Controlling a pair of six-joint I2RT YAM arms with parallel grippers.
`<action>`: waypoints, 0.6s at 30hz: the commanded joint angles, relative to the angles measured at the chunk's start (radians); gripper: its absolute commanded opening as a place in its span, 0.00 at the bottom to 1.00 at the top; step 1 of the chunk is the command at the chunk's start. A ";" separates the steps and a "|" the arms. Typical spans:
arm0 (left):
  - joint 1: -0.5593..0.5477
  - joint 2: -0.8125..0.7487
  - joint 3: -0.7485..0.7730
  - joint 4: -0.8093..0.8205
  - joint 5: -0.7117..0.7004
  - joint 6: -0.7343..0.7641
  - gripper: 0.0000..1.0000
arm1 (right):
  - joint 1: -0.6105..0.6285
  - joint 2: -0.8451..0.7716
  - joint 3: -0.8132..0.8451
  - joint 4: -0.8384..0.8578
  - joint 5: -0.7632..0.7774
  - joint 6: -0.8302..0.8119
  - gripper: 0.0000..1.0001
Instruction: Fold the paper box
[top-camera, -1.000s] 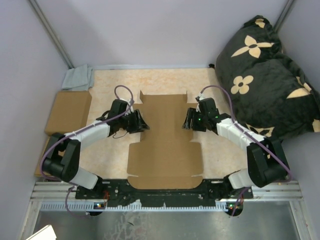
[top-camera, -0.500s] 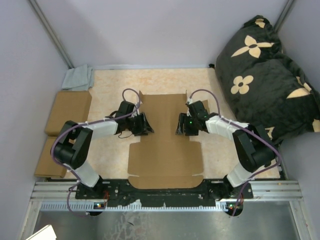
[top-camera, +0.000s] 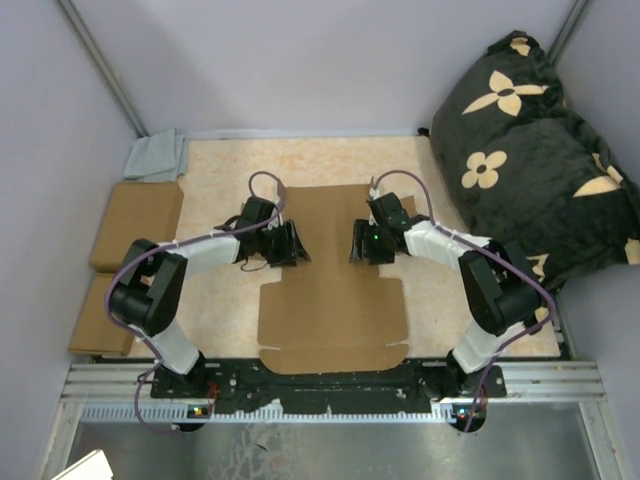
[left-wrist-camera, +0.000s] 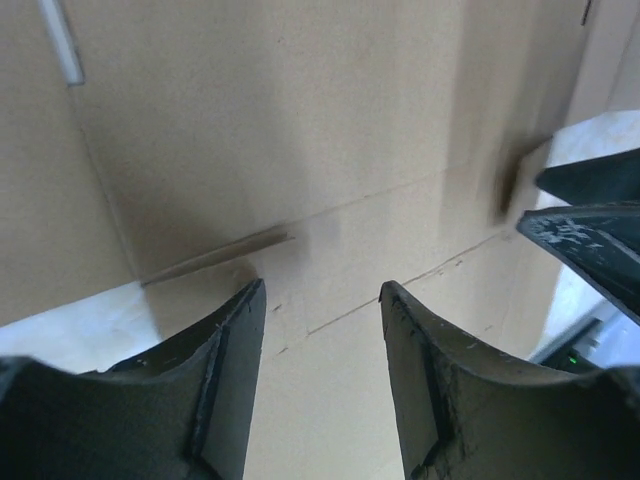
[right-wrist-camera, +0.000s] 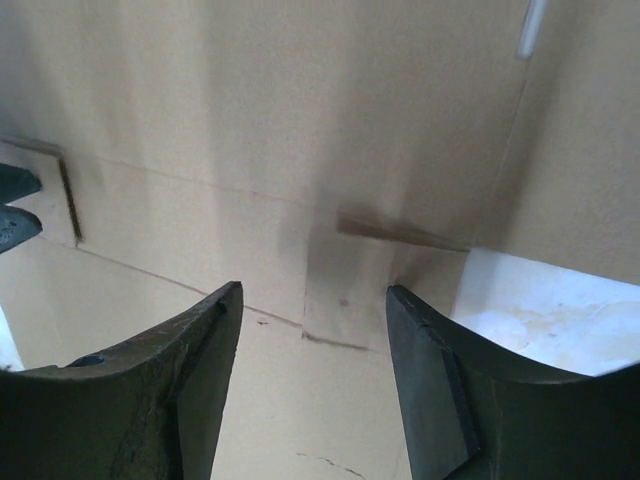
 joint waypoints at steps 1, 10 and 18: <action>-0.005 -0.025 0.165 -0.152 -0.156 0.094 0.59 | -0.001 0.010 0.230 -0.137 0.123 -0.085 0.61; 0.067 0.087 0.504 -0.269 -0.395 0.213 0.63 | -0.114 0.164 0.618 -0.292 0.195 -0.190 0.65; 0.194 0.329 0.821 -0.353 -0.357 0.253 0.60 | -0.185 0.443 0.944 -0.374 0.195 -0.255 0.65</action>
